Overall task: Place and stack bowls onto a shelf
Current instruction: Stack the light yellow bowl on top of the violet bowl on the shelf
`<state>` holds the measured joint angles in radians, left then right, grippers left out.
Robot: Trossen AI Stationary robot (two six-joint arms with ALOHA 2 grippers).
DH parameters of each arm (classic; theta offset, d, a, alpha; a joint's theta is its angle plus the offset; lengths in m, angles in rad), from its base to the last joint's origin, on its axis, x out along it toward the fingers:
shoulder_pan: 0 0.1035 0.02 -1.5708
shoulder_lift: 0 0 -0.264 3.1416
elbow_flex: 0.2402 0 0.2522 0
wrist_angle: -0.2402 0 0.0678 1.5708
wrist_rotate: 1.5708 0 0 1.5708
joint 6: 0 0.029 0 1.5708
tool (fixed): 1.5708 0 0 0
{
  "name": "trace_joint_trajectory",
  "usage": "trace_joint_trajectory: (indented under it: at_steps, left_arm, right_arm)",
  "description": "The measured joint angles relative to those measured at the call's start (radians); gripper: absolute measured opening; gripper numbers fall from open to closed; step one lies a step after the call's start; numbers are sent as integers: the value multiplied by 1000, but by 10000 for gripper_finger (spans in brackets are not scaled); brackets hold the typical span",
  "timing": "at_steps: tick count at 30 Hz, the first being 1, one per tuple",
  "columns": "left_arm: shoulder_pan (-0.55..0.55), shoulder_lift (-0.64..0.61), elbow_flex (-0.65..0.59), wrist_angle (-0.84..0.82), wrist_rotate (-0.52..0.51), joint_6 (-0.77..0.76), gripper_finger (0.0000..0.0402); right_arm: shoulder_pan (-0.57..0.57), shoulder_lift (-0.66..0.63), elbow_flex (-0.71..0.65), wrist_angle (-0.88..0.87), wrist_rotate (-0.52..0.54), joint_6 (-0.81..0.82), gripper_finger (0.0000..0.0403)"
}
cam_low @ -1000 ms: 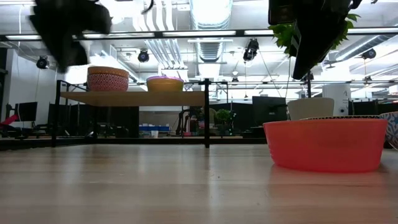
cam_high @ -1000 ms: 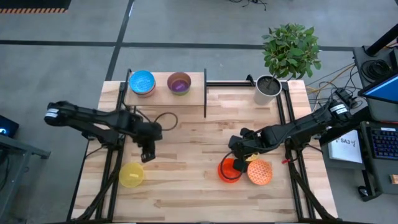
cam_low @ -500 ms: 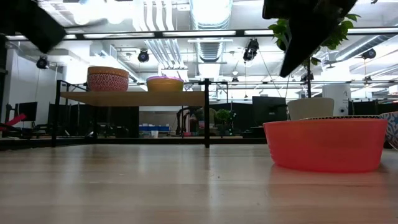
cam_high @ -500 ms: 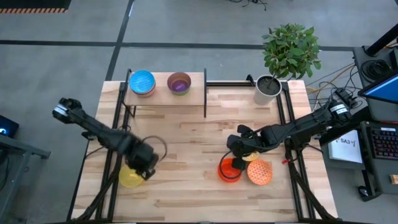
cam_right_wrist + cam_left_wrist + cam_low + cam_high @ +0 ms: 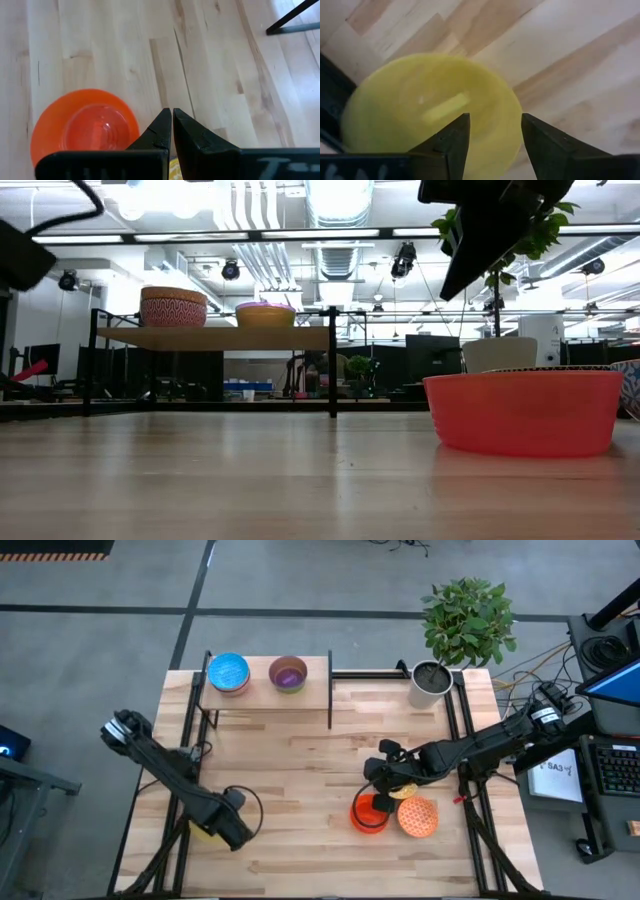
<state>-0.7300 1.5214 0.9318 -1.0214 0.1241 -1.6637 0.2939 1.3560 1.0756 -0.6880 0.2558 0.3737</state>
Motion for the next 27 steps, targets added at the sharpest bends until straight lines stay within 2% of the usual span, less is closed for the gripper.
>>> trace_joint_trajectory:
  at_steps: [6, 13, 17, 21, 25, 27]
  left_arm:
    - [0, 62, 3, 78, 2, 24, 148]
    - [-1, 83, 3, 86, -9, 26, 122]
    - [-2, 92, 2, 87, -10, 47, 82]
    - [-2, 86, 18, 85, -22, 100, 15]
    - [1, 79, 70, 64, -35, 171, 6]
    - [2, 79, 113, 47, -36, 256, 2]
  right_arm:
    - [0, 0, 0, 19, 0, -13, 9]
    - [0, 0, 0, 22, 8, -34, 9]
    - [0, 0, 0, 25, 8, -34, 9]
    - [0, 0, 0, 32, 8, -34, 9]
    - [0, 0, 0, 45, 9, -36, 9]
    - [0, 1, -1, 47, 11, -37, 9]
